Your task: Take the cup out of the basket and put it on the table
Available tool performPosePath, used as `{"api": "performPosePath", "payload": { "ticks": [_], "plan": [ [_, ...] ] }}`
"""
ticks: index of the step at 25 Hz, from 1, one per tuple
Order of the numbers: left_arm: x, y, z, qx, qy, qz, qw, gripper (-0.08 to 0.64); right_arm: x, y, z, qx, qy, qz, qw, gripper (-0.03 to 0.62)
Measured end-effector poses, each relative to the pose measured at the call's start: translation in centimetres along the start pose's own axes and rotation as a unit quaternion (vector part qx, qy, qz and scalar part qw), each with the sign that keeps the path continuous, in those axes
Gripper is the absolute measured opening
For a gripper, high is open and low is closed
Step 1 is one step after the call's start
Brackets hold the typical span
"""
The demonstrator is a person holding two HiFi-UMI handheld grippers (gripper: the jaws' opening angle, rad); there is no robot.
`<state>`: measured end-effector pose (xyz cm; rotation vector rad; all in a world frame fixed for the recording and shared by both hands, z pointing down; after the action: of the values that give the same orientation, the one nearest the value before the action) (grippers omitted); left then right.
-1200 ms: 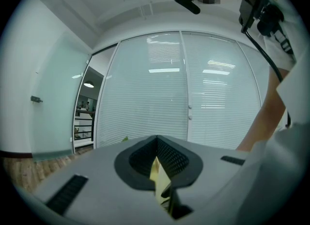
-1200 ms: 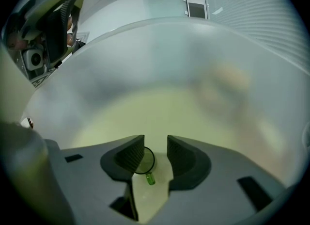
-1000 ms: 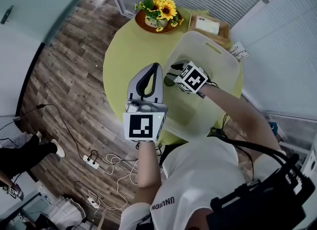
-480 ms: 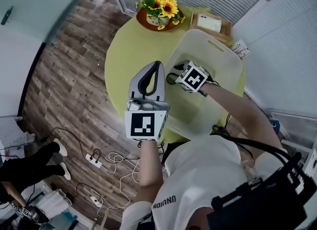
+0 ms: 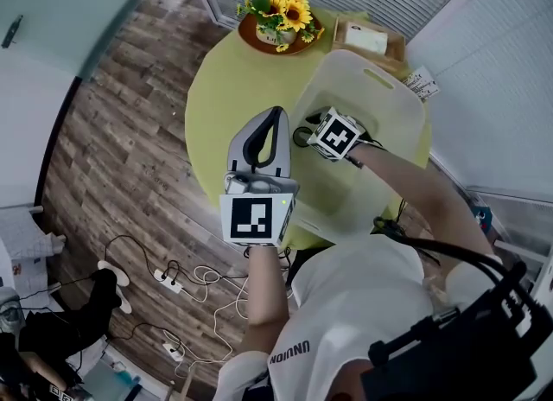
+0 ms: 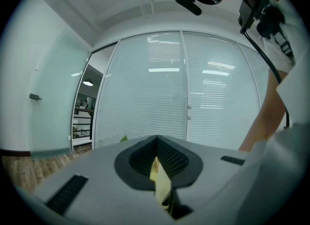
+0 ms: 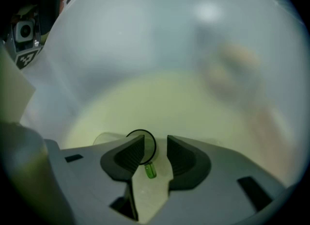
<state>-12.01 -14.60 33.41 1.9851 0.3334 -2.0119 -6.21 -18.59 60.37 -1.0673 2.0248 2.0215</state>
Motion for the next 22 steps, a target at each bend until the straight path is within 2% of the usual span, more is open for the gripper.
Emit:
{"api": "performPosePath", "payload": {
  "ticks": [2,8,10,16,22],
  "plan": [
    [0.2,0.0,-0.1,0.002,-0.007,-0.003,1.0000,0.014,-0.1,0.1,0.0,0.001,0.002,0.002,1.000,0.158],
    [0.2,0.0,0.0,0.000,0.005,0.003,1.0000,0.014,0.1,0.5,0.0,0.003,-0.006,0.010,1.000,0.156],
    [0.5,0.1,-0.1,0.002,-0.004,-0.004,1.0000,0.014,0.1,0.6,0.0,0.005,-0.004,0.012,1.000,0.152],
    [0.8,-0.1,-0.1,0.009,-0.016,-0.010,0.9998,0.014,-0.5,1.0,-0.1,0.006,0.002,0.023,1.000,0.092],
    [0.2,-0.2,0.1,0.006,0.003,0.002,1.0000,0.014,-0.5,1.2,0.0,0.011,0.007,0.026,1.000,0.067]
  ]
}}
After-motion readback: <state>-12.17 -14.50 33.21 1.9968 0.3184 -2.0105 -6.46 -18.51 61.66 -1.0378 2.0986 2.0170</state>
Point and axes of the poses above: the fingertips, and each gripper's own axes: y forward along the fingers, z to its left, x out of its top, the point moved 2 cm from there along -y, backward along the fingers, and after that the axes turned 1 degree about x, right-handed, at the moved point
